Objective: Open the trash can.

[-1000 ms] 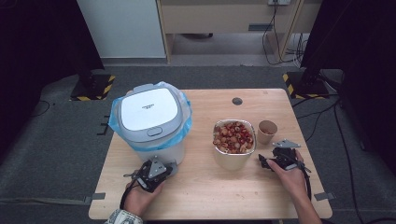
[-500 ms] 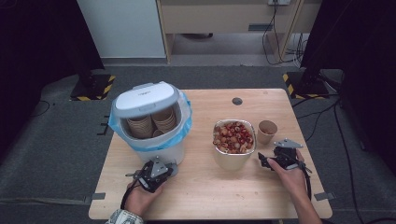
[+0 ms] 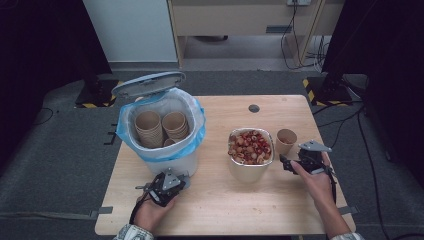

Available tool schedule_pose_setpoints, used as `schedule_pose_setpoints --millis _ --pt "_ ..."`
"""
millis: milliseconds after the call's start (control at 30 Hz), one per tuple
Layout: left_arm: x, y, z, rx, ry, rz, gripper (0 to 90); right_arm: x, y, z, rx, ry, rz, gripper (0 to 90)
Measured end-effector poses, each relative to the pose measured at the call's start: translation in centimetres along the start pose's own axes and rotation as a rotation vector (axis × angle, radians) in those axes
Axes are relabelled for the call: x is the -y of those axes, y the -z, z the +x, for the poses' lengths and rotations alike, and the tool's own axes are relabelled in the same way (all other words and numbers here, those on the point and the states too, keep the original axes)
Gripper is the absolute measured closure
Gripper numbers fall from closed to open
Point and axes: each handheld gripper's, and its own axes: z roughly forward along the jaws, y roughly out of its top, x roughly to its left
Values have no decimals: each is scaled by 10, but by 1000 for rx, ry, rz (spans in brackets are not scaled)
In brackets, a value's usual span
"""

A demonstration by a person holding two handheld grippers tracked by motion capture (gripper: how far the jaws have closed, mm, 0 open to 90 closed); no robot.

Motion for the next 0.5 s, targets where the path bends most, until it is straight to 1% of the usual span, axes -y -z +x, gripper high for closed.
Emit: schedule_pose_setpoints --millis 67,133,267,333,400,500 --pt "0 0 0 -1 -5 7 899 -3 -1 -4 4 3 -2 85" --pt "0 0 0 1 -3 2 899 -8 -3 -6 -3 1 0 88" --pt "0 0 0 1 -6 7 899 -18 -4 -9 -1 16 -5 91" --pt "0 0 0 4 -5 6 899 -21 -7 -12 0 4 -6 92" --pt "0 0 0 4 -6 6 899 -22 -11 -15 3 3 -9 94" --pt "0 0 0 7 0 1 899 -24 -17 -18 -11 -11 -24 98"
